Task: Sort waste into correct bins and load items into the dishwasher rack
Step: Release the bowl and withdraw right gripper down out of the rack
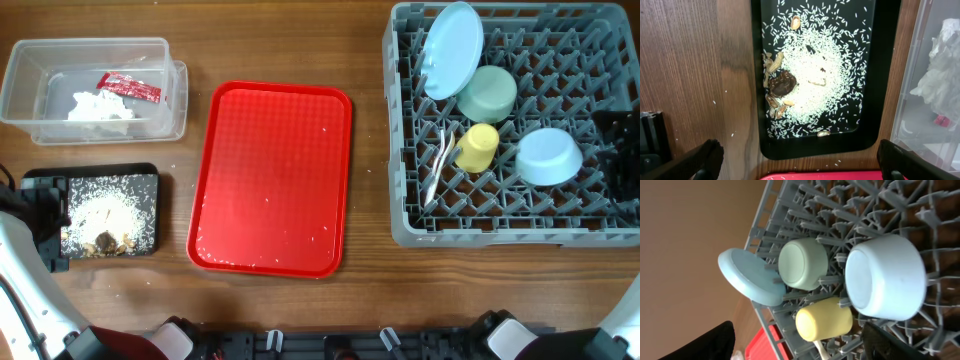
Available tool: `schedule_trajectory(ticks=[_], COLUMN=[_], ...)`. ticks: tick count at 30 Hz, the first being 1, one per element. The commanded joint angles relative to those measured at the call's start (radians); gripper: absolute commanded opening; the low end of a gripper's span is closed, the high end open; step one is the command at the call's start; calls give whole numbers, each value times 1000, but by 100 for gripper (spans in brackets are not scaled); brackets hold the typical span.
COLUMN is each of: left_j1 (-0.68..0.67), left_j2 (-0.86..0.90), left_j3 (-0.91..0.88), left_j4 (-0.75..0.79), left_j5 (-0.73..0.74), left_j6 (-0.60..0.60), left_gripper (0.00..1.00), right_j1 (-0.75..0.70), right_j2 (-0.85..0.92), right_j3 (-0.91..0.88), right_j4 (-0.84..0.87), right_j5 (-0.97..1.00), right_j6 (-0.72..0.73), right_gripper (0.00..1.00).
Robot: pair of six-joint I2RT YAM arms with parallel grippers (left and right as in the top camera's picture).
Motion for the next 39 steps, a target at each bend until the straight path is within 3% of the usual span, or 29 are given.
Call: schedule_trajectory(ticks=[1, 2, 3, 5, 7, 10, 16, 21, 28, 32, 36, 38, 39], left_j1=[5, 5, 5, 5, 5, 5, 5, 5, 5, 5, 5, 5, 5], left_j2=[-1, -1, -1, -1, -1, -1, -1, -1, -1, -1, -1, -1, -1], left_j3=[10, 10, 10, 10, 10, 10, 10, 10, 10, 10, 10, 10, 10], left_j4=[0, 0, 0, 0, 0, 0, 0, 0, 0, 0, 0, 0, 0], left_j5=[-3, -3, -3, -3, -3, -3, -3, -3, -3, -3, -3, -3, -3], left_j6=[-2, -2, -2, -2, -2, -2, -2, -2, -2, -2, -2, -2, -2], left_gripper=[100, 100, 100, 100, 100, 100, 100, 100, 100, 100, 100, 100, 100], right_j1=[24, 35, 60, 120, 188, 278, 327, 327, 327, 327, 327, 330, 336], right_j2=[-11, -10, -7, 7, 35, 103, 272, 274, 263, 181, 13, -60, -88], right_j3=[6, 6, 6, 6, 5, 5, 6, 10, 24, 73, 82, 82, 82], right_j4=[-2, 0, 5, 19, 29, 60, 55, -43, -128, -208, -211, -227, -248], right_j5=[46, 47, 67, 133, 274, 454, 592, 757, 800, 692, 352, 167, 92], right_j6=[2, 2, 5, 8, 51, 91, 141, 197, 216, 184, -59, -215, -284], right_gripper=[80, 77, 68, 27, 5, 4, 4, 4, 4, 5, 6, 18, 31])
